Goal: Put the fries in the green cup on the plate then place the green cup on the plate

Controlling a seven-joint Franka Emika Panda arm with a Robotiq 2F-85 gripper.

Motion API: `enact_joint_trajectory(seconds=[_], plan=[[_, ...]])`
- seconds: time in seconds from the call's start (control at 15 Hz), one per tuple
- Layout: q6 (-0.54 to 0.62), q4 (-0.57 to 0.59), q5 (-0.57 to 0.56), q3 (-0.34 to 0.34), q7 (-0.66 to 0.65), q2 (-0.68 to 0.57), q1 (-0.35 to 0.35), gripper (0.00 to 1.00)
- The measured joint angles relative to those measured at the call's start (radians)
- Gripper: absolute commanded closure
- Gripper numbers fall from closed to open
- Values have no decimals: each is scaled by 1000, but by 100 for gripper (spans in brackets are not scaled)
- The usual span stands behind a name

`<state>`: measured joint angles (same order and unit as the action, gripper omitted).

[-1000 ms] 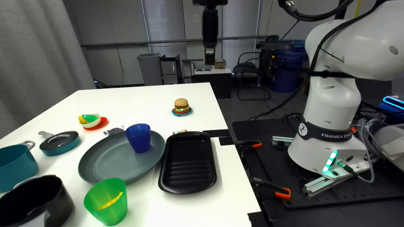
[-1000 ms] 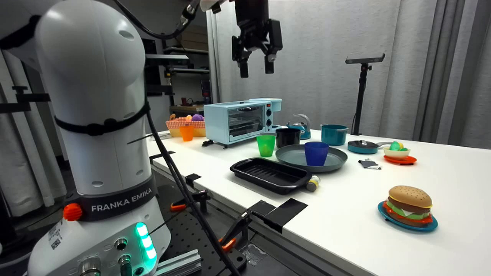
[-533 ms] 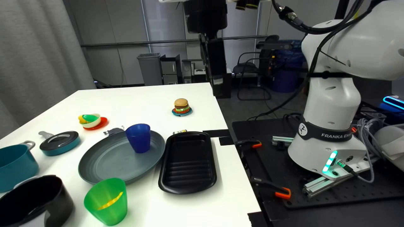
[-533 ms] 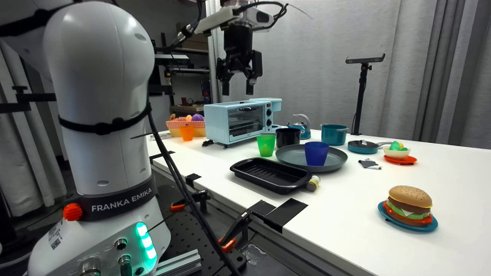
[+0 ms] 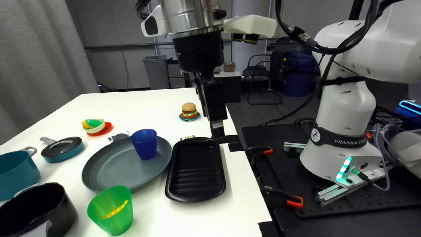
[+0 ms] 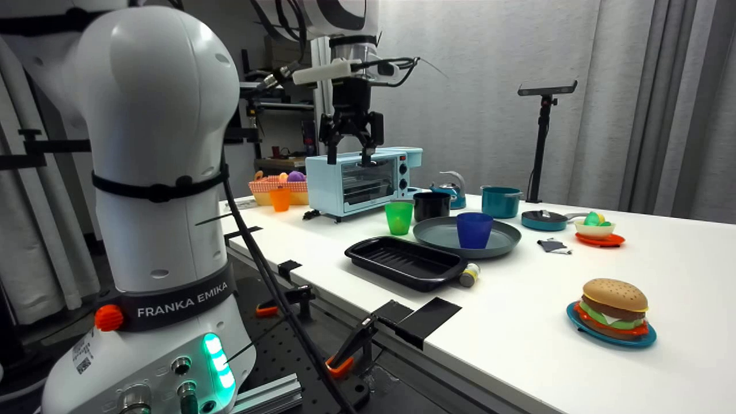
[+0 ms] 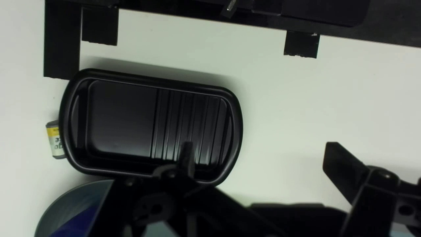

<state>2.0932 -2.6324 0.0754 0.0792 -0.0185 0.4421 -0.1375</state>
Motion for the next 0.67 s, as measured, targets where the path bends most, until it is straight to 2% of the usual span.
enact_joint_trajectory(seconds=[0.33, 0.67], plan=[[90, 35, 50, 2, 76, -125, -38, 0], [139, 114, 54, 24, 138, -274, -52, 0]])
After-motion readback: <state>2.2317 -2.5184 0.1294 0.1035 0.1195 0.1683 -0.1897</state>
